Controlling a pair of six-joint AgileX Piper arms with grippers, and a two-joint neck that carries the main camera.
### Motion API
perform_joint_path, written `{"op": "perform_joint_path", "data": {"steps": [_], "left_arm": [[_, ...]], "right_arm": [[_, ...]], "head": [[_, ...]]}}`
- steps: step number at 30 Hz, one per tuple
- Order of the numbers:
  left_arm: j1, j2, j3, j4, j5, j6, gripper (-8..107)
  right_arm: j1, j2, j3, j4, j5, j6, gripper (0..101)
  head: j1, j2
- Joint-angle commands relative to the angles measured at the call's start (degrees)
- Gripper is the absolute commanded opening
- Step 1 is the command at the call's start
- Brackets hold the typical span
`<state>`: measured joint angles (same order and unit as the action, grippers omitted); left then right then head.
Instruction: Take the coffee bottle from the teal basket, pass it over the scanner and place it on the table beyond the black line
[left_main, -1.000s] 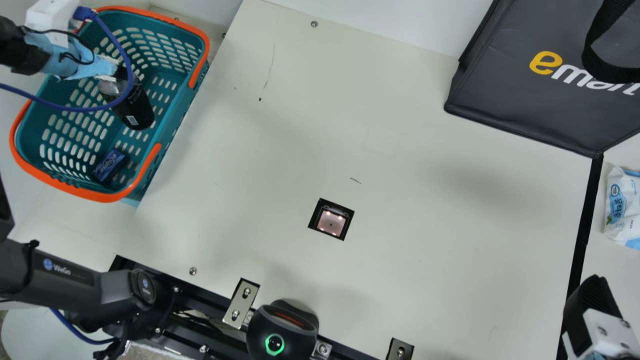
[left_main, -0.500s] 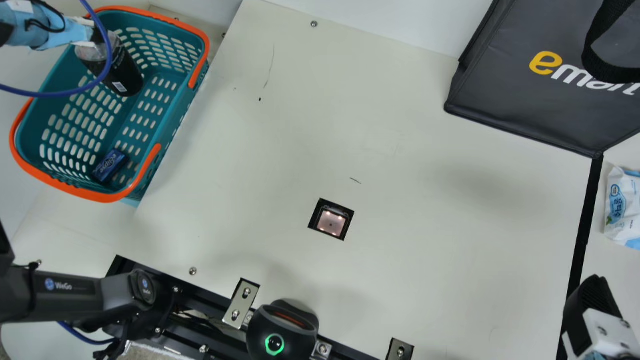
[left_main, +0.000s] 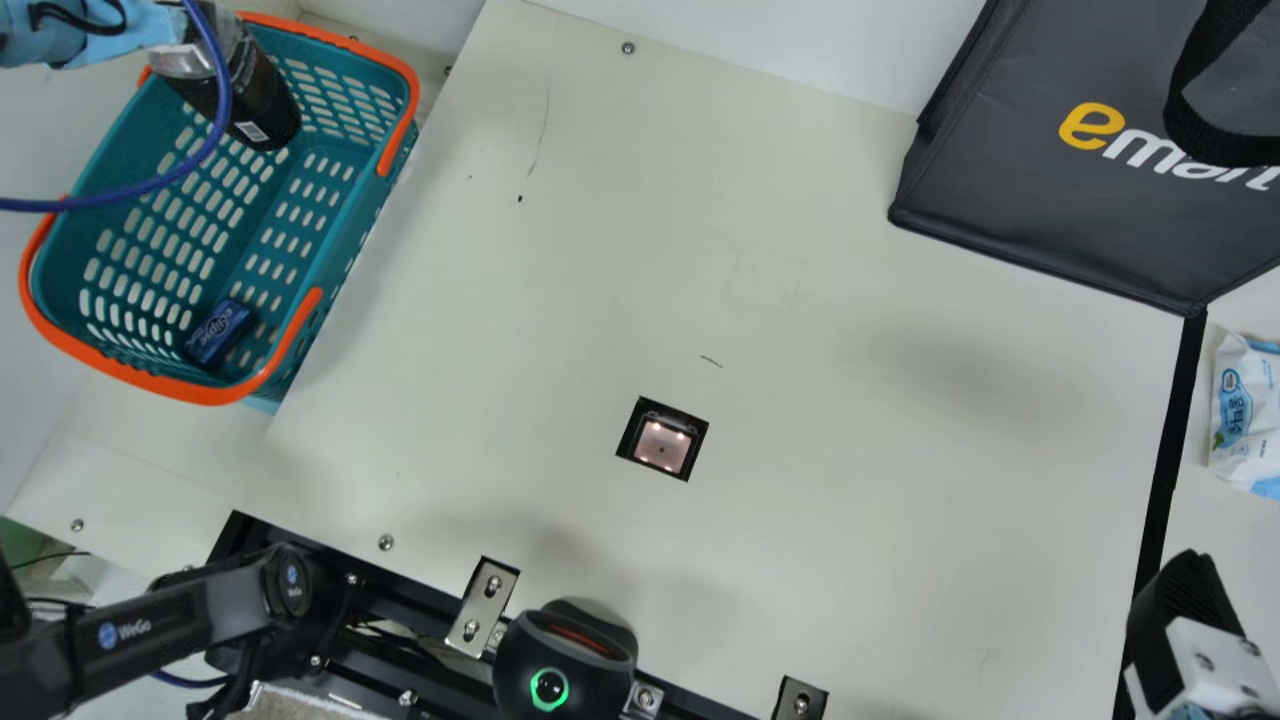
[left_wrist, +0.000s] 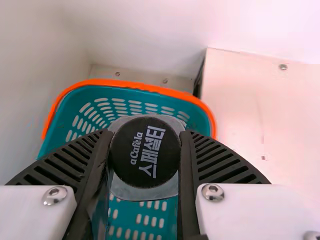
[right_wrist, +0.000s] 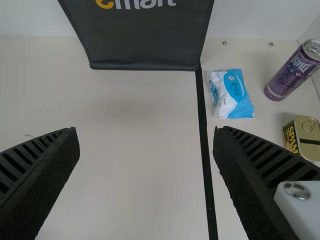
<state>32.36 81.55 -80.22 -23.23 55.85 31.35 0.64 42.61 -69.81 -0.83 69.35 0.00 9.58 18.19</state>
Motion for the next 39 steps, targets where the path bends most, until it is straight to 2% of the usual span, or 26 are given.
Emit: {"op": "perform_joint_path", "data": {"steps": [1,17,28,39], "left_arm": [[-2.3,-2.1,0.8,0.5,-0.2,-1.9,-8],[-21.2,-11.3,7.7,8.5,-3.9,-18.4,-8],[-32.7,-11.9,15.6,16.1,-11.8,-30.7,-8],[-39.7,-10.1,22.3,22.7,-19.2,-39.2,-8]], "right_arm": [[0.0,0.0,0.0,0.0,0.0,0.0,95],[0.0,0.0,0.0,0.0,0.0,0.0,95],[0.0,0.0,0.0,0.0,0.0,0.0,95],[0.0,0.0,0.0,0.0,0.0,0.0,95]], "head": [[-1.7,0.2],[-1.7,0.2],[-1.7,0.2],[-1.7,0.2]]}}
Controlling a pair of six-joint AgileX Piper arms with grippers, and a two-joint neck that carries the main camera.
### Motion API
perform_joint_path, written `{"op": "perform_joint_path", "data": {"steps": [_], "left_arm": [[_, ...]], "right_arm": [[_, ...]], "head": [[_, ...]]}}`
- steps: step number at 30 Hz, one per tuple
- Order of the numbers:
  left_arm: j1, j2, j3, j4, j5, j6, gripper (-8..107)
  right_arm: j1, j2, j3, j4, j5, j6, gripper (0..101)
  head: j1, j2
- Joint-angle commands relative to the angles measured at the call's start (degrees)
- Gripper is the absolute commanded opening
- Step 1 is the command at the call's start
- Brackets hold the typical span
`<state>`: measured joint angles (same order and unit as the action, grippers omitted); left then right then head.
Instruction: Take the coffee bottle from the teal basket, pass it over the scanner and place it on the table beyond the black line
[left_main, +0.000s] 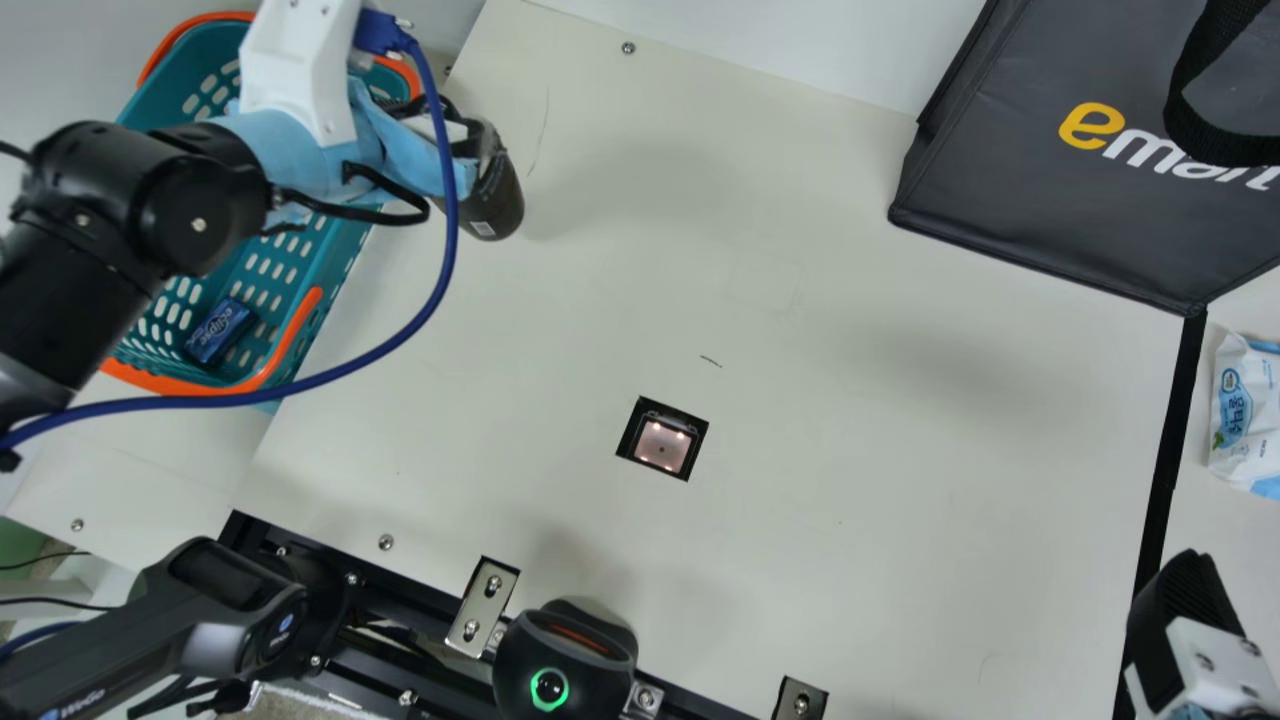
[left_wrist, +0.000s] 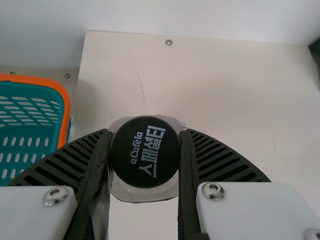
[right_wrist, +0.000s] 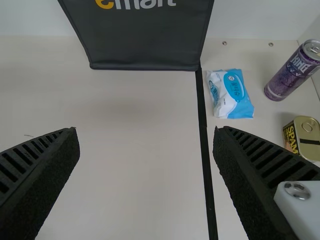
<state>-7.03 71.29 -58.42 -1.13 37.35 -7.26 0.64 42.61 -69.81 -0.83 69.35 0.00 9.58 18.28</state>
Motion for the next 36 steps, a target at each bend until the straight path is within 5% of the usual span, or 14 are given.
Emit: {"op": "perform_joint_path", "data": {"steps": [1,14,36], "left_arm": [[-0.7,0.3,1.0,1.0,-1.2,-1.2,-8],[-2.1,2.7,4.6,3.5,-4.5,-3.5,-8],[-1.0,4.9,4.8,1.9,-4.8,-2.1,65]], "right_arm": [[0.0,0.0,0.0,0.0,0.0,0.0,95],[0.0,0.0,0.0,0.0,0.0,0.0,95],[0.0,0.0,0.0,0.0,0.0,0.0,95]], "head": [[-1.7,0.1],[-1.7,0.1],[-1.7,0.1]]}}
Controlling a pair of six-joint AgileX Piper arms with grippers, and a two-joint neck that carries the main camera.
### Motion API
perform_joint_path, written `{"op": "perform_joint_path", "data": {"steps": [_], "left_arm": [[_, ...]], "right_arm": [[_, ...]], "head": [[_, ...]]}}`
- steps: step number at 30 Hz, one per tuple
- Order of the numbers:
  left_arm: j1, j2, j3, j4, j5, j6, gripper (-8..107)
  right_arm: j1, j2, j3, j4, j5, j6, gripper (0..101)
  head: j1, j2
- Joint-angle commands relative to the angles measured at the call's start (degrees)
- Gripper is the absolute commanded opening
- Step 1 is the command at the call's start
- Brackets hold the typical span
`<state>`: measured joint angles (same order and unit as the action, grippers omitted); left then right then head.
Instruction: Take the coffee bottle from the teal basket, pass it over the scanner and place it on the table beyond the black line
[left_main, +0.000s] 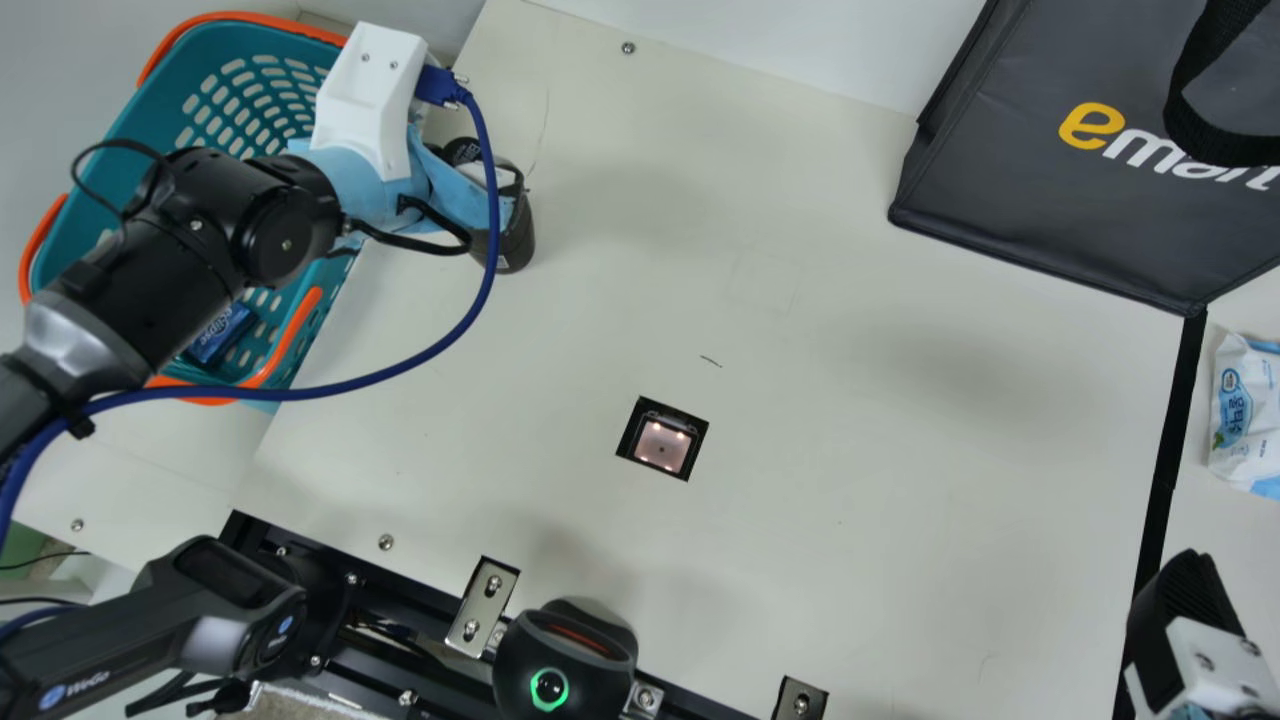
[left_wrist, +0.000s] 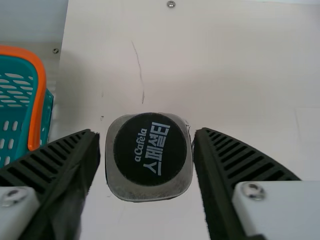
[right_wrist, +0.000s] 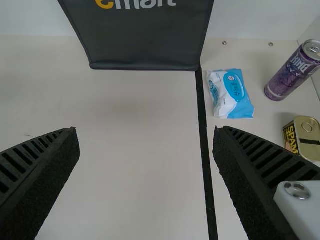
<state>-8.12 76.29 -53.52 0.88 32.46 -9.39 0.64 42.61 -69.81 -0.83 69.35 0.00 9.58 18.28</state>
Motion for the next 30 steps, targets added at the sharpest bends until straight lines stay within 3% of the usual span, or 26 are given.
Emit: {"op": "perform_joint_path", "data": {"steps": [1,8,30], "left_arm": [[0.2,-0.3,-0.1,-0.3,0.1,0.3,69],[1.6,-4.4,0.0,-3.3,2.7,3.5,90],[12.2,-24.1,-1.7,-12.8,18.5,16.3,90]], "right_arm": [[0.0,0.0,0.0,0.0,0.0,0.0,95],[0.0,0.0,0.0,0.0,0.0,0.0,95],[0.0,0.0,0.0,0.0,0.0,0.0,95]], "head": [[-1.7,0.1],[-1.7,0.1],[-1.7,0.1]]}}
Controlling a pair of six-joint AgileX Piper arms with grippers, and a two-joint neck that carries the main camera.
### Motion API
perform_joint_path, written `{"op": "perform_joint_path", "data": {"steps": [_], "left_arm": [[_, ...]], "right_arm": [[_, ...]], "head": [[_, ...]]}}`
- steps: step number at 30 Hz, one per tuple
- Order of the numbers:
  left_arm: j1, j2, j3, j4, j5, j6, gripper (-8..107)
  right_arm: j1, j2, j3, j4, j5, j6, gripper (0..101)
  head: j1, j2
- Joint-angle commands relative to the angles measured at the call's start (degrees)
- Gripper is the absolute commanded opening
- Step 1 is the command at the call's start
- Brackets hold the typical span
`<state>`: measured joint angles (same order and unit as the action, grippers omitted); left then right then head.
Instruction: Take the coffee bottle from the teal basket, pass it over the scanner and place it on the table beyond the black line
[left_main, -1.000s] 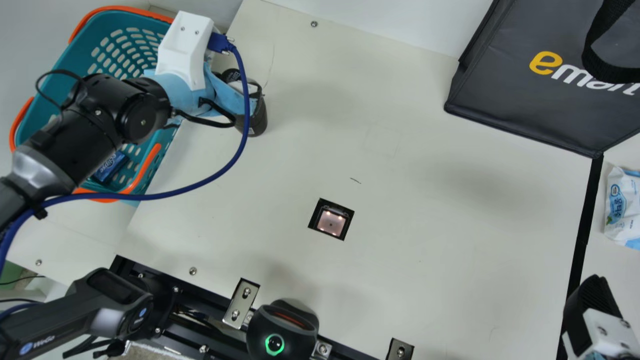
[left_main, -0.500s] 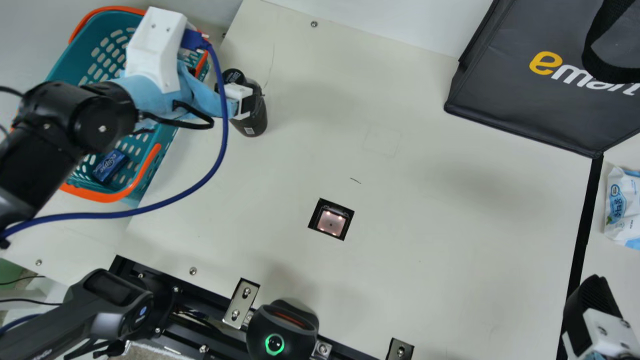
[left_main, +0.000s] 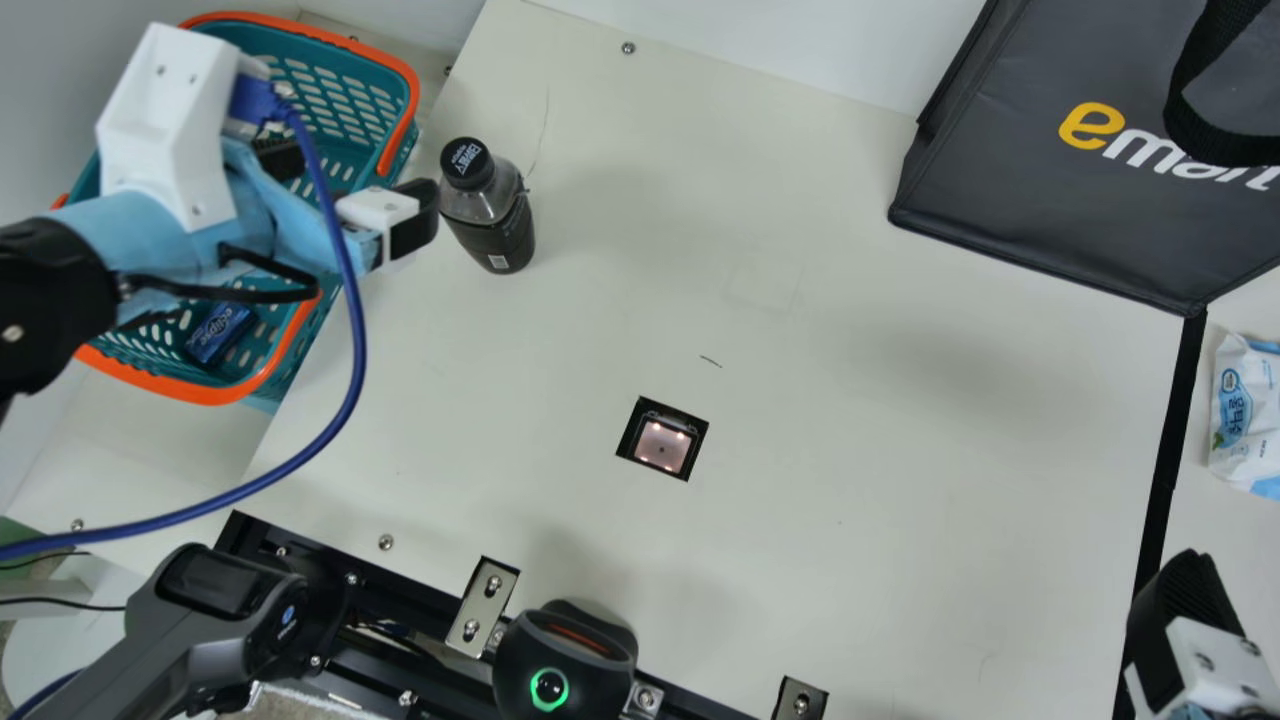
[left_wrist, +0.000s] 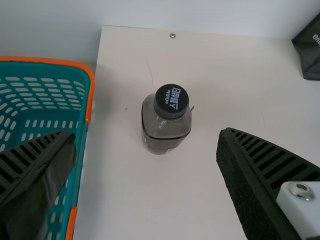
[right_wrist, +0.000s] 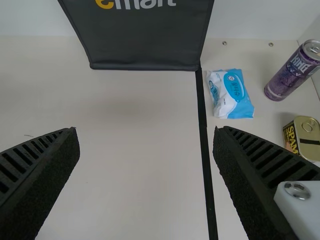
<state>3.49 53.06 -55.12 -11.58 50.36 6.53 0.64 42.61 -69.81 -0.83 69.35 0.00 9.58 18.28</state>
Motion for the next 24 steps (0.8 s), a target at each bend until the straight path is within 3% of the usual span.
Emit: {"op": "perform_joint_path", "data": {"steps": [1,15,24], "left_arm": [[1.0,-1.6,0.0,-0.4,1.0,1.0,90],[4.3,-4.5,-0.7,-3.8,6.7,5.3,90],[3.2,0.5,-3.8,-2.0,8.3,4.6,90]], "right_arm": [[0.0,0.0,0.0,0.0,0.0,0.0,95],[0.0,0.0,0.0,0.0,0.0,0.0,95],[0.0,0.0,0.0,0.0,0.0,0.0,95]], "head": [[-1.7,-1.2],[-1.7,-19.9],[-1.7,-19.9]]}}
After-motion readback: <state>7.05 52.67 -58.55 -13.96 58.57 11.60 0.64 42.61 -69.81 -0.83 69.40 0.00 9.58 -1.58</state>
